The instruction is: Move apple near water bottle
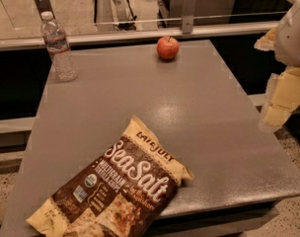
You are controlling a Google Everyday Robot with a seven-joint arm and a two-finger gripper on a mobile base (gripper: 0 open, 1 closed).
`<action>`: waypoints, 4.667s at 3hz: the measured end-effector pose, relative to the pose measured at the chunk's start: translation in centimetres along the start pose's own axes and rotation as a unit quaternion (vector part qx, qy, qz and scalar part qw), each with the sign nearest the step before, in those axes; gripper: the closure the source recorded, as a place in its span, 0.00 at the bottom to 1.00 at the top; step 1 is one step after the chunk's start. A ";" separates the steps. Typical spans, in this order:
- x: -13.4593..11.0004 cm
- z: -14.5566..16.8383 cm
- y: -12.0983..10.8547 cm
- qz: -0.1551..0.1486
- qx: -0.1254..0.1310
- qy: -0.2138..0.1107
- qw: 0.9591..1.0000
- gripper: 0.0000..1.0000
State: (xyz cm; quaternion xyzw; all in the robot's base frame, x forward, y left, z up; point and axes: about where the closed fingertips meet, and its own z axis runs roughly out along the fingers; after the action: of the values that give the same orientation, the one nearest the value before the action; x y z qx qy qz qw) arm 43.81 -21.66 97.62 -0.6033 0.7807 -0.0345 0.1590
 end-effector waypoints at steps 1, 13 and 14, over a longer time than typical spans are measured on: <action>0.0 0.0 0.0 0.000 0.000 0.000 1.000 0.00; -16.6 22.4 -28.4 0.236 0.038 -0.301 0.923 0.00; -17.3 23.4 -28.0 0.237 0.014 -0.304 0.923 0.13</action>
Offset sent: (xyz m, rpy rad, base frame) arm 0.0541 0.0202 -0.0214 0.1230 -0.1002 0.0386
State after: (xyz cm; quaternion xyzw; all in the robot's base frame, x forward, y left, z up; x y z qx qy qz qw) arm 80.49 -9.50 85.90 -0.3797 0.8144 0.1782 0.4011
